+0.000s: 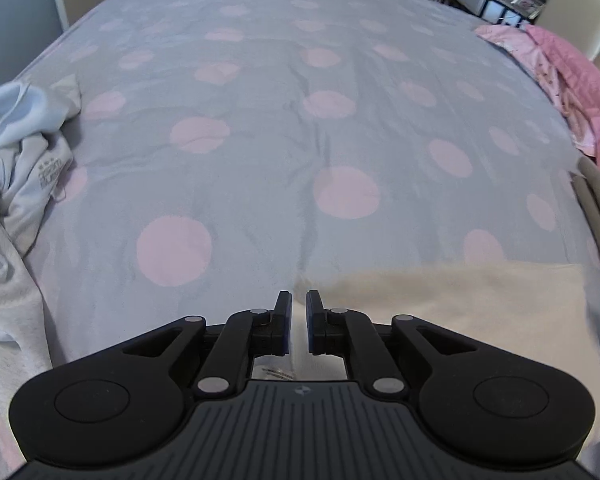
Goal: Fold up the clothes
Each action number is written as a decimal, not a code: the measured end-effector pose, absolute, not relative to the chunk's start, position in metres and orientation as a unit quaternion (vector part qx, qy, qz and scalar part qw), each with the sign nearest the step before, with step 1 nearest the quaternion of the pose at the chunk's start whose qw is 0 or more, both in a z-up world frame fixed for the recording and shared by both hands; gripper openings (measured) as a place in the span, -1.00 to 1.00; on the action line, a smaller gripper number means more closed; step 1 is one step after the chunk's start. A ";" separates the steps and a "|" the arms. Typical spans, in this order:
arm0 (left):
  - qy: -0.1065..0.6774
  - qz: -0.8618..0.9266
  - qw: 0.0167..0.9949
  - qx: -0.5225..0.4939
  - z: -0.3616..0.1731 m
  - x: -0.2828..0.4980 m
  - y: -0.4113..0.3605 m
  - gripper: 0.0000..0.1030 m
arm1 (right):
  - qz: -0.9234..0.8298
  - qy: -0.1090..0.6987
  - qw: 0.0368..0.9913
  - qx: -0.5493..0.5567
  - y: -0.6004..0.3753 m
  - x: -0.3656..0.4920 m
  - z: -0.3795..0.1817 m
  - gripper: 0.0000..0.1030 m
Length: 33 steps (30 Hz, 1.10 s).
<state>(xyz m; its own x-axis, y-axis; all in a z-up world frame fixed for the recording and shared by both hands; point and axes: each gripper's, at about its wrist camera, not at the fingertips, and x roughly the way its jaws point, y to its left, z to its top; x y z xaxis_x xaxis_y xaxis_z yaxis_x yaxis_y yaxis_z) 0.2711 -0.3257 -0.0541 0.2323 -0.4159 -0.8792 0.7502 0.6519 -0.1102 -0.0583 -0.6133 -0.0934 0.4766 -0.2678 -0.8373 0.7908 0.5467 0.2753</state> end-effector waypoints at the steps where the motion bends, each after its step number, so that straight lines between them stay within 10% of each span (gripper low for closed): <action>1: 0.486 -0.386 0.765 0.174 -0.051 0.268 -0.325 -0.89 | -0.331 0.387 0.793 0.335 -0.609 -0.060 -0.091 -0.78; 24: 0.386 -0.512 0.705 0.303 -0.059 0.123 -0.178 -0.35 | -0.239 0.453 0.824 0.243 -0.446 -0.194 -0.099 -0.05; 33: 0.335 -0.513 0.714 0.340 -0.085 0.100 -0.171 -0.30 | -0.235 0.445 0.848 0.170 -0.428 -0.206 -0.120 -0.03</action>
<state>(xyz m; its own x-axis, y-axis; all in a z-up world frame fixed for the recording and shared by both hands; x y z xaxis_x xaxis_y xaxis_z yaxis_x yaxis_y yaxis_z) 0.0999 -0.1708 -0.0854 0.2502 -0.5043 -0.8265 0.9596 0.2425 0.1425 -0.2063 -0.4277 -0.1201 0.4942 -0.2471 -0.8335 0.5491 0.8320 0.0789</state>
